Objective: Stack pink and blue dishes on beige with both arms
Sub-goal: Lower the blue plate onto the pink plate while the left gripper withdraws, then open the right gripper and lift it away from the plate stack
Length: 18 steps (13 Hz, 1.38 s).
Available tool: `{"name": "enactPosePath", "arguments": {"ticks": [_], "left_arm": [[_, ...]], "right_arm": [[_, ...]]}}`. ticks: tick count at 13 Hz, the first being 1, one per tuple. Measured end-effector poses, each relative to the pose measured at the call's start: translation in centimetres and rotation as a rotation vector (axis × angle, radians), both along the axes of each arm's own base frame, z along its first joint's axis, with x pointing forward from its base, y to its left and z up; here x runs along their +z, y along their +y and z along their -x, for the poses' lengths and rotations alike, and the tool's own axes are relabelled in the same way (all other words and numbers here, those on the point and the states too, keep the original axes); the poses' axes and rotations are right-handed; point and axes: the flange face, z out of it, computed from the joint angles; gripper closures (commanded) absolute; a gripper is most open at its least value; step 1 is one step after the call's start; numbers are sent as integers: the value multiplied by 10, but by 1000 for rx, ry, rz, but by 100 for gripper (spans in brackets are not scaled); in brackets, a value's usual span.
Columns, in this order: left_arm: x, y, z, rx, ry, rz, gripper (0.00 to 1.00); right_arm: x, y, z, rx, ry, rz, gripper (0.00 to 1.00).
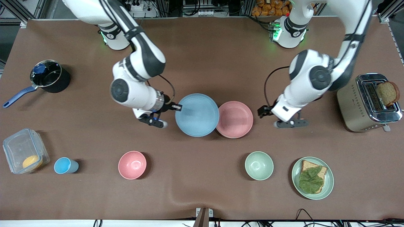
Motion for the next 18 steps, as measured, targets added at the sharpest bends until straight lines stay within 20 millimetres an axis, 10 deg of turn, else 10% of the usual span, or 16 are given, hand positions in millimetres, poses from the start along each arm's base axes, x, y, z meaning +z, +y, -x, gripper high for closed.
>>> {"name": "enactPosePath", "arguments": {"ticks": [4,12,13,15,18], "left_arm": [[91,29,-18,7,46,-23,0],[137,46,5,9,85,-98,0],[139,57,3,23,81,-100,0],[146,88,-1,56,71,-99,0],[161,125,-1,108,54,-100,0]], "right_arm": [[-43,78,39,-62,-74,-11,100],[-67,137,41,-76,-145,-66,100],[-69,138,41,-75,-145,-65,77],[-70,135,37,-83,-150,-62,0],[-63,123,19,-108,-168,-64,0]]}}
